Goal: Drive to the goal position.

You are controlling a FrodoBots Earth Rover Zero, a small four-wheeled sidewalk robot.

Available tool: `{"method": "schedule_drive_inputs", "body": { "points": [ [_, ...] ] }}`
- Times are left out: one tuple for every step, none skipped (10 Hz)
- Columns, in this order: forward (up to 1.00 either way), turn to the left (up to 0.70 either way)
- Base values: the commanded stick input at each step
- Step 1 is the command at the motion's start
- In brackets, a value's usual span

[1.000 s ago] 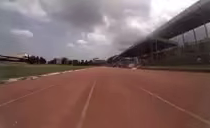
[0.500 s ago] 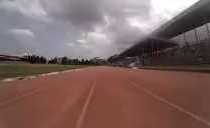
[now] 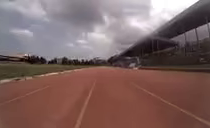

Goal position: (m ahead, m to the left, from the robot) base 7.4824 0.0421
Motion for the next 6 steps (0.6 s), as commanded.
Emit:
{"method": "schedule_drive_inputs", "body": {
  "points": [
    [0.45, 0.00],
    [0.45, 0.00],
    [0.45, 0.00],
    [0.45, 0.00],
    [0.45, 0.00],
    [0.45, 0.00]
  ]
}}
